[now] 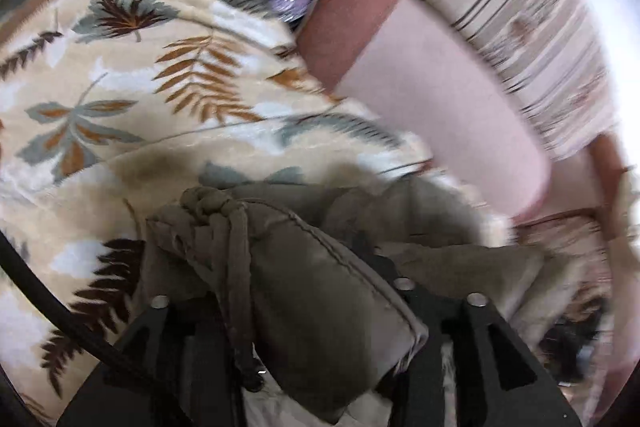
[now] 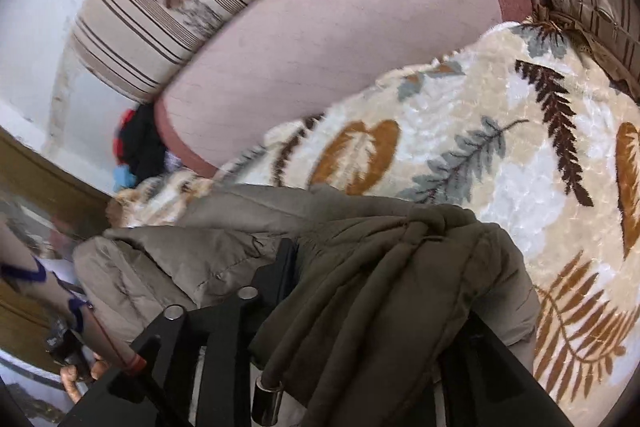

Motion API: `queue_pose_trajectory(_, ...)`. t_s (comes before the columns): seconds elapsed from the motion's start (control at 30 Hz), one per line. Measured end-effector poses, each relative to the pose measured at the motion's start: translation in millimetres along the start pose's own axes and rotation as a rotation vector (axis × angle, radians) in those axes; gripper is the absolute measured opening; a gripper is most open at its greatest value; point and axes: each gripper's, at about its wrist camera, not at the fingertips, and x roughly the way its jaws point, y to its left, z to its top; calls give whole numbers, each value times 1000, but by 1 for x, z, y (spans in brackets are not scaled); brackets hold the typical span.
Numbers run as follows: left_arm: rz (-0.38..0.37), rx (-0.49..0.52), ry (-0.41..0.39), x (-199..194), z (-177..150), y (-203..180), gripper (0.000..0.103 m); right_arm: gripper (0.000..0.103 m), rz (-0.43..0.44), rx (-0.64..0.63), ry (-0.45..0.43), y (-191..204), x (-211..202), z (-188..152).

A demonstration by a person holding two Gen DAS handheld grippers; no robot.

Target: Fold large clothes

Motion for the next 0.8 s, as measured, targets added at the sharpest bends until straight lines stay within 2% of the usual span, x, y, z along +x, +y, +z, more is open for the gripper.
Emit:
queue_pose_trajectory(0.07,-145,-46,-21,-21,-2,10,71,78,35,13,-60,3,-19,-3)
queue_pose_trajectory(0.17,-233,-86,-74,-49,-4,12,77,94,6,-39,-142,17,-41,-6)
queue_pose_trajectory(0.23,-229,-56,-91,-64,-6,1,77,94,-41,-112,-176,34,-51,-12)
queue_pose_trajectory(0.33,-137,73,-114,-76,-20,-26,77,94,-102,-261,-184,59,-51,-31)
queue_pose_trajectory(0.47,-8,300,-104,-53,-54,-76,77,94,-207,-424,-158,74,-26,-67)
queue_pose_trajectory(0.57,79,435,-50,-7,-79,-105,77,94,-282,-482,-102,67,9,-81)
queue_pose_trajectory(0.63,160,504,-51,23,-85,-116,77,93,-326,-493,-84,59,30,-80)
queue_pose_trajectory(0.73,284,588,-59,68,-75,-127,77,93,-364,-484,-83,48,53,-66)
queue_pose_trajectory(0.8,305,578,-40,94,-61,-126,82,93,-374,-470,-82,42,67,-53)
